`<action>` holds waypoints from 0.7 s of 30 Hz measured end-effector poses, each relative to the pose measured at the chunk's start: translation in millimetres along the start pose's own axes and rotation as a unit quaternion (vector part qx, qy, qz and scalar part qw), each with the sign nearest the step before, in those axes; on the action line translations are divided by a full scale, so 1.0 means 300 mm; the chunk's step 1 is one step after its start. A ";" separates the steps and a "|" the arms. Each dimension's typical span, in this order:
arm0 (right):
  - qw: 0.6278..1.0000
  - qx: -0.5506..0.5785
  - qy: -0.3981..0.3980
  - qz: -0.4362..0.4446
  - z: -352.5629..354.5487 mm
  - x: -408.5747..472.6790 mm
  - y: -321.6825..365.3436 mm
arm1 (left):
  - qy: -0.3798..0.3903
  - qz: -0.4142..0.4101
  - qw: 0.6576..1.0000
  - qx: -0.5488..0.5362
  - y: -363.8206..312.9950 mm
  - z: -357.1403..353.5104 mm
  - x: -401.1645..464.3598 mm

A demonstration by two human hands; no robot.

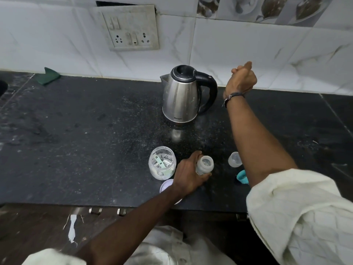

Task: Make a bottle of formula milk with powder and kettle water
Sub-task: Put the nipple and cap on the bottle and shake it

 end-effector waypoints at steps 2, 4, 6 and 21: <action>0.997 0.074 0.001 0.011 0.055 -0.012 0.027 | 0.001 -0.006 1.000 0.002 0.004 -0.002 0.001; 0.994 0.106 0.008 0.015 0.118 -0.035 0.040 | 0.005 -0.011 1.000 0.005 0.010 -0.005 0.003; 0.994 0.107 0.018 0.016 0.180 -0.056 0.041 | 0.004 -0.014 1.000 0.008 0.014 -0.004 0.004; 0.886 -0.441 0.135 0.058 0.625 -0.160 -0.337 | -0.001 -0.024 1.000 -0.017 0.023 -0.006 -0.002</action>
Point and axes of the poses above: each hand's wrist, its own x-axis towards the middle knuckle, its own z-axis out of the back of the hand, y = z × x, the point moved 7 cm from there along x, towards the middle knuckle, and after that the axes turned 13 degrees about -x, right-handed, at the moved point
